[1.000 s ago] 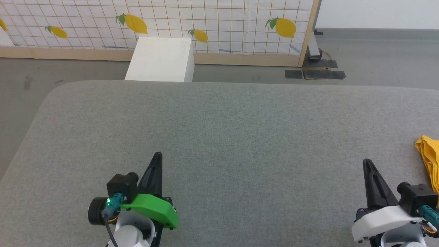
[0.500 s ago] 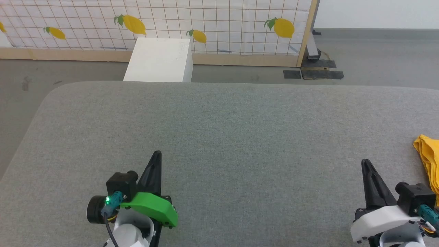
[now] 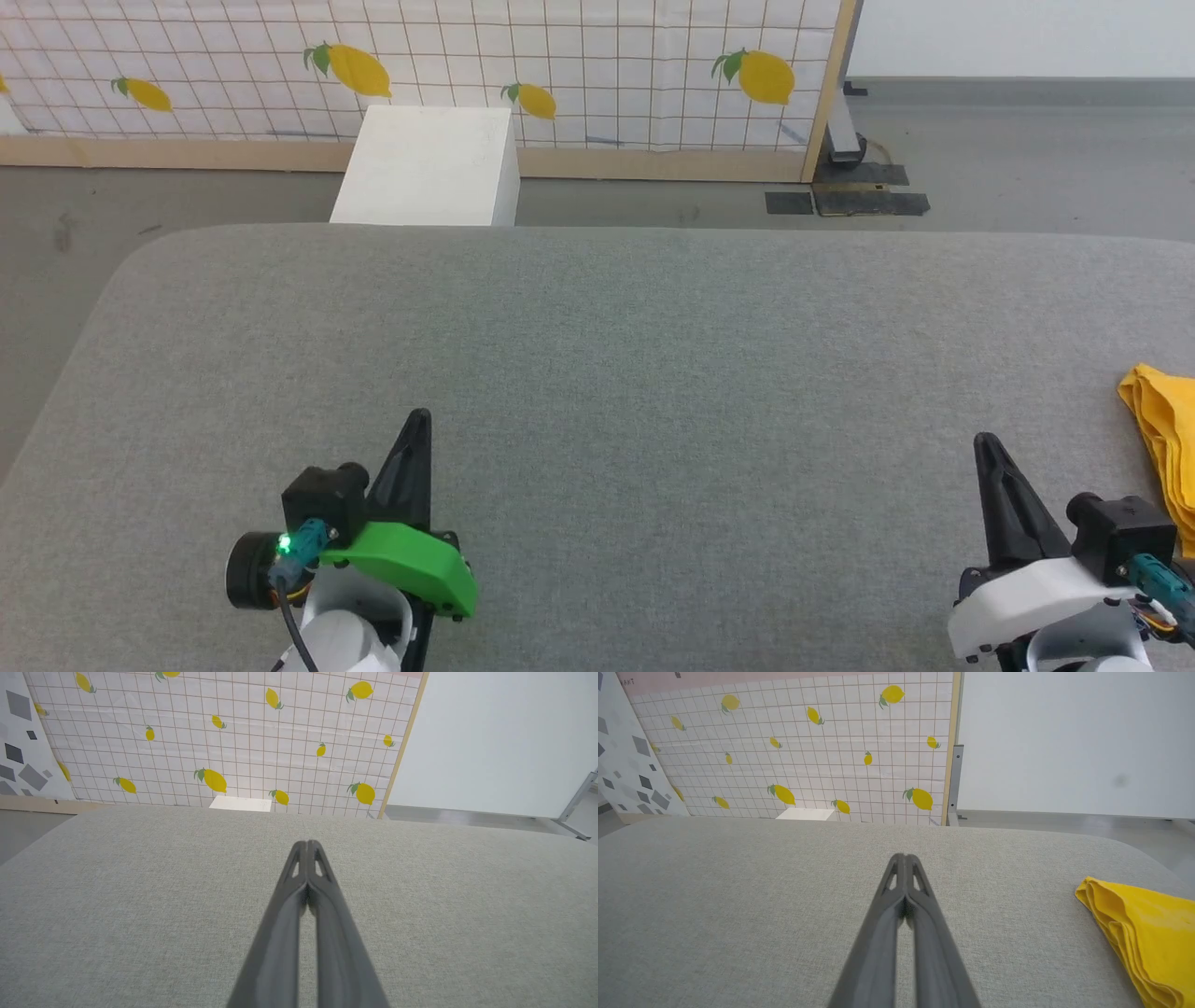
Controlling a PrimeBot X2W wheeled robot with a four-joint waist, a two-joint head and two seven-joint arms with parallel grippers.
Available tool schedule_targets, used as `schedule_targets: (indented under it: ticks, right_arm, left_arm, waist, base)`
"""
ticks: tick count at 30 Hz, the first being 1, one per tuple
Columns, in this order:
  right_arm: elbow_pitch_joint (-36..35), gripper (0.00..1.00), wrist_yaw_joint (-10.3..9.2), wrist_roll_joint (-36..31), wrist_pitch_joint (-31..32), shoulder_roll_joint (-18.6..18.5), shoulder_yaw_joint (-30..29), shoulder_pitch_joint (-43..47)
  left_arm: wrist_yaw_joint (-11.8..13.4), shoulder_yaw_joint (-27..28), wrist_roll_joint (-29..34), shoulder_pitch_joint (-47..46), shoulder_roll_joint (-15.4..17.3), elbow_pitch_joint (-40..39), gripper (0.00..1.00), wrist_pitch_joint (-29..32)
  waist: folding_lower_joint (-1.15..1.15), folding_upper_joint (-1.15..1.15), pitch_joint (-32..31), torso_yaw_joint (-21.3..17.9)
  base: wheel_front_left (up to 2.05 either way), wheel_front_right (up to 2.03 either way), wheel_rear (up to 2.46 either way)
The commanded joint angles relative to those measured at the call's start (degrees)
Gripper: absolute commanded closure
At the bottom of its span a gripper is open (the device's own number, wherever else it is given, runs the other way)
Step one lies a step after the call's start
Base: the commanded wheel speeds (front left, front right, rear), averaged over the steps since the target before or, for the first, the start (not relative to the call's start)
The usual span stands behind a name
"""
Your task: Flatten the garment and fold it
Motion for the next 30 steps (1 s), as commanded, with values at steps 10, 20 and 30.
schedule_targets:
  ticks: [10, 20, 30]
  right_arm:
    - [-0.72, 1.0, -0.03, -0.74, 0.7, 0.03, 0.74, -0.65]
    - [-1.03, 1.0, -0.03, -1.08, 1.25, 0.03, 1.26, -0.84]
    - [-1.33, 1.0, -0.04, -1.42, 1.8, 0.04, 1.79, -1.04]
  left_arm:
    - [0.65, 0.88, 1.8, 1.45, -0.09, -1.91, 1.0, 1.29]
    - [0.93, 1.53, 2.86, 2.1, -0.11, -3.34, 1.0, 2.45]
    - [1.2, 2.19, 3.91, 2.75, -0.14, -4.78, 1.0, 3.59]
  waist:
    - [0.0, 0.0, -0.07, -0.35]
    - [0.0, 0.0, -0.14, -0.68]
    - [0.0, 0.0, -0.22, -1.01]
  base:
    - [0.0, 0.0, 0.0]
    - [0.0, 0.0, 0.0]
    - [0.0, 0.0, 0.0]
